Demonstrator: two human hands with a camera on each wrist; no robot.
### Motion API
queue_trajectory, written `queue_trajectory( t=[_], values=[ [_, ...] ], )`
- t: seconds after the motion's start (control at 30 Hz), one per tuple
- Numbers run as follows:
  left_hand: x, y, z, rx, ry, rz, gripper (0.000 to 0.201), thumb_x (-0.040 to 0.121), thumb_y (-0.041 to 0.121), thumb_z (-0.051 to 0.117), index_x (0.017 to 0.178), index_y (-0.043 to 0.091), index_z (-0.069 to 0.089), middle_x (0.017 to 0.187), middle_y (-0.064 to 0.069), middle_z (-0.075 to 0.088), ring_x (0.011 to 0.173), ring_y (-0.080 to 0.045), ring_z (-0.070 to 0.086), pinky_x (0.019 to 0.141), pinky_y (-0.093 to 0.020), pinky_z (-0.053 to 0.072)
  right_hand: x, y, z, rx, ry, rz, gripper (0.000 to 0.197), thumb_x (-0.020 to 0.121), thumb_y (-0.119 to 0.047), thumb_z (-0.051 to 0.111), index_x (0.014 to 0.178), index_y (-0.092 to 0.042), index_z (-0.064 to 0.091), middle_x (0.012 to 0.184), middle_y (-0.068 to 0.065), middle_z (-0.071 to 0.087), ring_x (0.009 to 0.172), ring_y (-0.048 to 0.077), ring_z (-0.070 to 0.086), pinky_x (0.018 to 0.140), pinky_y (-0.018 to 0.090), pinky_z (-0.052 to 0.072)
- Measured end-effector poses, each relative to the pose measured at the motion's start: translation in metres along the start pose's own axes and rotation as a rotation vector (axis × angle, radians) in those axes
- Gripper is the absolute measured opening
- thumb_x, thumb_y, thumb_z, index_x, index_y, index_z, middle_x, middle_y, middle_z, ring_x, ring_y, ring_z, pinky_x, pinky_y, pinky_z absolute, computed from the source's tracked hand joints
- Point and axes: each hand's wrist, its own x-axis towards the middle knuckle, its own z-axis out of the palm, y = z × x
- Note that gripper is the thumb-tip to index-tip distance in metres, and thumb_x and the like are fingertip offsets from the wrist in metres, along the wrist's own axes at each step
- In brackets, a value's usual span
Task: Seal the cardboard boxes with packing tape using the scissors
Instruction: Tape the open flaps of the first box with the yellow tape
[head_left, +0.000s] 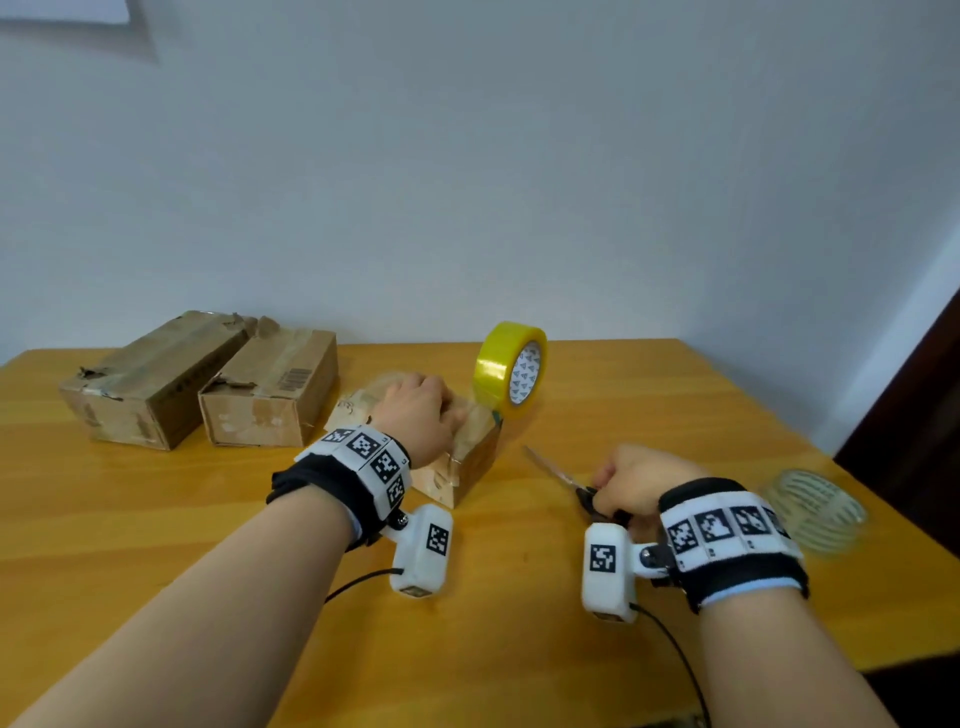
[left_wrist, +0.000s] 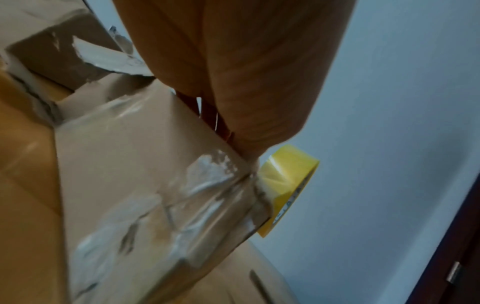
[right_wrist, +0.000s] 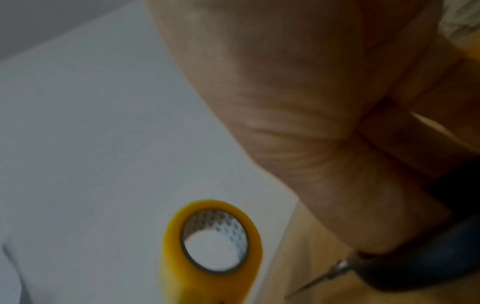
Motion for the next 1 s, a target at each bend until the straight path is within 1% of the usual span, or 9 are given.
queue_trajectory(
  t=[0.03,0.1,0.2,0.33,0.43,0.53,0.7,0.83,1.0],
  values=[
    [0.003,0.0,-0.003,-0.004,-0.015,0.002,0.038,0.098,0.038,0.049,0.132,0.02,0.048,0.134,-0.007,0.047,0.127,-0.027,0.042,0.106,-0.039,0.036,-0.001,0.004,-0.004,0.084,0.01,-0.014,0.022,0.089,-0.014,0.066,0.112,-0.016,0.065,0.096,0.005,0.07,0.07,0.02,0.065,0.055,0.025,0.052],
    [0.009,0.002,-0.012,-0.075,-0.062,0.03,0.048,0.096,0.03,0.056,0.14,0.022,0.041,0.135,-0.004,0.051,0.124,-0.024,0.047,0.101,-0.035,0.042,-0.003,0.012,-0.011,0.214,0.016,-0.051,0.025,0.088,-0.013,0.069,0.11,-0.022,0.062,0.097,0.007,0.071,0.071,0.02,0.066,0.058,0.028,0.054],
    [0.017,0.008,-0.019,-0.337,-0.132,0.057,0.061,0.09,0.003,0.059,0.144,0.022,0.038,0.132,0.002,0.053,0.11,-0.015,0.053,0.077,-0.023,0.051,-0.006,0.023,-0.022,0.35,-0.021,-0.154,0.036,0.08,-0.018,0.084,0.11,-0.023,0.064,0.09,0.003,0.075,0.076,0.019,0.067,0.065,0.032,0.052],
    [0.029,0.01,-0.022,-0.518,-0.212,-0.008,0.066,0.081,-0.013,0.055,0.134,0.026,0.047,0.124,0.001,0.054,0.112,-0.02,0.054,0.092,-0.042,0.055,-0.019,0.028,-0.034,0.405,-0.062,-0.264,0.04,0.075,-0.026,0.087,0.109,-0.025,0.066,0.082,0.0,0.068,0.065,0.011,0.06,0.057,0.023,0.045],
    [0.034,0.008,-0.024,-0.624,-0.334,-0.066,0.054,0.077,-0.01,0.059,0.117,0.026,0.058,0.114,-0.002,0.063,0.104,-0.033,0.064,0.089,-0.053,0.056,-0.022,0.017,-0.037,0.406,-0.078,-0.279,0.045,0.07,-0.042,0.087,0.107,-0.028,0.067,0.084,-0.002,0.07,0.073,0.012,0.064,0.06,0.022,0.048],
    [0.037,0.006,-0.023,-0.736,-0.384,-0.094,0.049,0.074,-0.005,0.065,0.112,0.026,0.062,0.106,-0.005,0.068,0.101,-0.036,0.067,0.095,-0.056,0.051,-0.019,0.005,-0.037,0.388,-0.104,-0.298,0.057,0.059,-0.053,0.086,0.106,-0.028,0.068,0.086,-0.002,0.072,0.08,0.015,0.067,0.065,0.025,0.051],
    [0.042,0.004,-0.02,-0.662,-0.397,-0.085,0.058,0.08,-0.009,0.06,0.123,0.03,0.057,0.101,0.004,0.055,0.088,-0.024,0.057,0.082,-0.043,0.052,-0.013,-0.005,-0.034,0.369,-0.108,-0.268,0.052,0.069,-0.047,0.087,0.11,-0.024,0.067,0.09,0.002,0.07,0.076,0.013,0.065,0.064,0.024,0.053],
    [0.044,0.007,-0.02,-0.56,-0.405,-0.066,0.063,0.08,-0.007,0.06,0.122,0.039,0.051,0.1,0.005,0.053,0.087,-0.025,0.055,0.089,-0.052,0.052,-0.011,-0.007,-0.034,0.355,-0.117,-0.27,0.05,0.07,-0.046,0.087,0.11,-0.024,0.067,0.09,0.0,0.07,0.074,0.011,0.066,0.062,0.024,0.053],
    [0.045,0.005,-0.022,-0.509,-0.415,-0.057,0.065,0.083,-0.005,0.06,0.128,0.04,0.046,0.1,0.005,0.052,0.086,-0.022,0.056,0.088,-0.047,0.053,-0.014,-0.007,-0.039,0.372,-0.062,-0.315,0.044,0.072,-0.041,0.088,0.107,-0.024,0.068,0.087,-0.001,0.071,0.077,0.011,0.068,0.063,0.022,0.054]
  ],
)
